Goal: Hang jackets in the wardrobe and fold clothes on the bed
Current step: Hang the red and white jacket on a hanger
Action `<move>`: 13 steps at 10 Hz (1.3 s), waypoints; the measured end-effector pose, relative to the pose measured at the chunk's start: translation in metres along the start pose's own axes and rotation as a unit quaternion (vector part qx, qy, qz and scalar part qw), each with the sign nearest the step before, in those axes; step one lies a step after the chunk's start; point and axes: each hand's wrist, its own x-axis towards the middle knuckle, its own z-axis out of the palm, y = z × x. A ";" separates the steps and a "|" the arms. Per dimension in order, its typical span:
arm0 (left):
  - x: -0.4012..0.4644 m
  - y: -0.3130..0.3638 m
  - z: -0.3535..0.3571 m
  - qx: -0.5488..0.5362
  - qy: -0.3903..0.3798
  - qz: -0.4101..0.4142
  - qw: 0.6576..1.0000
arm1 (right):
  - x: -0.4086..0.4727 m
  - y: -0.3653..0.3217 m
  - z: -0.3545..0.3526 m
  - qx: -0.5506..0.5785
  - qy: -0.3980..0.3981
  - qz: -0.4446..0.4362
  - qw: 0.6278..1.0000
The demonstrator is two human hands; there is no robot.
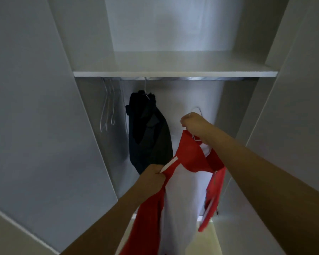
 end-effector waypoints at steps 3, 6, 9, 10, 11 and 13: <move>0.124 0.034 0.063 -0.228 0.096 -0.058 0.967 | 0.121 0.011 -0.013 0.025 0.037 -0.008 0.999; 0.274 0.070 0.074 -0.306 0.215 -0.111 0.921 | 0.258 -0.012 -0.025 0.003 -0.066 -0.049 0.997; 0.376 0.064 0.025 -0.281 0.309 -0.063 0.907 | 0.353 -0.044 0.009 -0.022 -0.089 -0.114 0.989; 0.397 0.048 0.008 -0.238 0.336 -0.083 0.908 | 0.375 -0.050 0.022 -0.068 -0.101 -0.117 0.986; 0.410 0.035 0.000 -0.201 0.275 -0.102 0.935 | 0.389 -0.046 0.033 -0.065 -0.110 -0.150 0.980; 0.428 0.018 -0.014 0.188 0.107 -0.086 0.972 | 0.398 -0.023 0.045 0.009 -0.120 -0.163 0.979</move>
